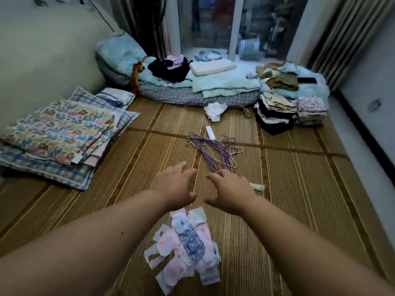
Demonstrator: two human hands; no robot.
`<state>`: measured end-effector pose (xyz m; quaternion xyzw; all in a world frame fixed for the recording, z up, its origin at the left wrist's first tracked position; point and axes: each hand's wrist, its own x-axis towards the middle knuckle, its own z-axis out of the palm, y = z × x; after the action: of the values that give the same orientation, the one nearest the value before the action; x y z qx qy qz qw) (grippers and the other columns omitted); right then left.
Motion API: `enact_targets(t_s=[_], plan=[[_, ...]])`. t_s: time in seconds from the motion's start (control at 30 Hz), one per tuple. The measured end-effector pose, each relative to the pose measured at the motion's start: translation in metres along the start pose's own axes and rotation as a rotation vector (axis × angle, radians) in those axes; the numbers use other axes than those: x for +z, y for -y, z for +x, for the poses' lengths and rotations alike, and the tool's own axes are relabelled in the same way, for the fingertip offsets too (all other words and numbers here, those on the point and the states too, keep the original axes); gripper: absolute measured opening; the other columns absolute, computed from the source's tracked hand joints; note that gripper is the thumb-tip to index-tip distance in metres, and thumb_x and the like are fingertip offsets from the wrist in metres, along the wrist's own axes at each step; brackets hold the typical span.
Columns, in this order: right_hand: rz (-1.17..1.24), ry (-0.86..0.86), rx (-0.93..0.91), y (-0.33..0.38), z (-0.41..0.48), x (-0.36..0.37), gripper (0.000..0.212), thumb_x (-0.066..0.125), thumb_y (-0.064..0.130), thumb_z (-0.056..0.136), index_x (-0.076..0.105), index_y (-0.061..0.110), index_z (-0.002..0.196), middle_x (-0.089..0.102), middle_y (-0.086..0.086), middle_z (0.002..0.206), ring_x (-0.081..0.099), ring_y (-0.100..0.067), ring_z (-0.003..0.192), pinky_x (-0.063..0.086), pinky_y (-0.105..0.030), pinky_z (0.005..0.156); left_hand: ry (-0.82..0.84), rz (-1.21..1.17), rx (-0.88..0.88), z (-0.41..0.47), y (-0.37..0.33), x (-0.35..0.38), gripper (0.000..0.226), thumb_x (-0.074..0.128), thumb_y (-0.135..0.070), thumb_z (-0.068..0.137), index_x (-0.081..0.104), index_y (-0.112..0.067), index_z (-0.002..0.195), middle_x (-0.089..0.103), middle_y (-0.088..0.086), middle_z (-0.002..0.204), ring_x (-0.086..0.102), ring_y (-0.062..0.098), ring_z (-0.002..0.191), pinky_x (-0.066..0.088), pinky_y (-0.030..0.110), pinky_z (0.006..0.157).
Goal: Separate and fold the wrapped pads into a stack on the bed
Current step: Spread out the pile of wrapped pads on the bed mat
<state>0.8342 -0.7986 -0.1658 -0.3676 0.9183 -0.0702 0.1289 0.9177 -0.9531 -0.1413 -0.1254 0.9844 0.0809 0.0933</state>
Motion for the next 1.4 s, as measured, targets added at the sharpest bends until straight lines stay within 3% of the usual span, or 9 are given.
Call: enact_targets(t_s=[0.27, 0.43, 0.6, 0.9, 1.03, 1.17, 1.4], plan=[[0.127, -0.086, 0.323, 0.078, 0.014, 0.064, 0.076, 0.061, 0.058, 0.076, 0.031, 0.035, 0.142, 0.045, 0.003, 0.14, 0.045, -0.02, 0.126, 0.035, -0.048, 0.101, 0.102, 0.025, 0.305, 0.014, 0.105, 0.041, 0.08, 0.057, -0.058, 0.076, 0.024, -0.034, 0.145, 0.02, -0.001, 0.157, 0.026, 0.023, 0.14, 0.029, 0.05, 0.11], [0.13, -0.149, 0.4, 0.096, 0.01, 0.103, 0.08, 0.061, 0.056, 0.076, 0.027, 0.033, 0.145, 0.042, 0.002, 0.143, 0.041, -0.02, 0.13, 0.038, -0.047, 0.103, 0.106, 0.019, 0.364, 0.014, 0.145, 0.083, 0.081, 0.057, -0.058, 0.076, 0.024, -0.032, 0.145, 0.018, 0.001, 0.158, 0.024, 0.024, 0.14, 0.026, 0.049, 0.11], [0.067, -0.102, 0.37, 0.078, 0.013, 0.162, 0.077, 0.06, 0.056, 0.078, 0.028, 0.034, 0.144, 0.035, -0.003, 0.15, 0.034, -0.024, 0.136, 0.028, -0.047, 0.11, 0.168, 0.061, 0.356, 0.015, 0.155, 0.153, 0.078, 0.055, -0.057, 0.076, 0.025, -0.032, 0.144, 0.019, 0.004, 0.157, 0.022, 0.027, 0.14, 0.026, 0.053, 0.11], [0.03, 0.013, 0.268, 0.034, 0.034, 0.299, 0.074, 0.061, 0.055, 0.078, 0.032, 0.034, 0.143, 0.034, -0.007, 0.151, 0.035, -0.027, 0.134, 0.031, -0.048, 0.105, 0.231, 0.036, 0.263, 0.021, 0.158, 0.302, 0.077, 0.054, -0.057, 0.077, 0.025, -0.034, 0.144, 0.016, 0.005, 0.158, 0.021, 0.027, 0.141, 0.024, 0.049, 0.11], [0.022, 0.0, 0.222, 0.023, 0.043, 0.361, 0.075, 0.06, 0.056, 0.076, 0.033, 0.034, 0.143, 0.034, -0.009, 0.151, 0.032, -0.028, 0.136, 0.029, -0.047, 0.106, 0.181, 0.01, 0.245, 0.028, 0.157, 0.36, 0.079, 0.053, -0.061, 0.077, 0.022, -0.036, 0.144, 0.016, 0.005, 0.158, 0.017, 0.027, 0.142, 0.021, 0.051, 0.112], [0.022, -0.008, 0.205, 0.018, 0.051, 0.41, 0.081, 0.057, 0.063, 0.075, 0.026, 0.037, 0.145, 0.021, -0.008, 0.156, 0.017, -0.028, 0.142, 0.019, -0.054, 0.112, 0.135, 0.012, 0.25, 0.041, 0.155, 0.402, 0.082, 0.048, -0.066, 0.076, 0.013, -0.039, 0.145, 0.007, 0.004, 0.159, 0.008, 0.026, 0.144, 0.014, 0.053, 0.112], [0.076, -0.107, 0.209, 0.009, 0.056, 0.455, 0.076, 0.039, 0.069, 0.077, 0.02, 0.041, 0.145, 0.015, -0.005, 0.159, 0.006, -0.026, 0.145, 0.012, -0.058, 0.113, 0.056, 0.005, 0.298, 0.052, 0.154, 0.445, 0.08, 0.037, -0.064, 0.08, 0.0, -0.04, 0.146, -0.009, 0.003, 0.159, -0.004, 0.028, 0.145, 0.005, 0.056, 0.112]])
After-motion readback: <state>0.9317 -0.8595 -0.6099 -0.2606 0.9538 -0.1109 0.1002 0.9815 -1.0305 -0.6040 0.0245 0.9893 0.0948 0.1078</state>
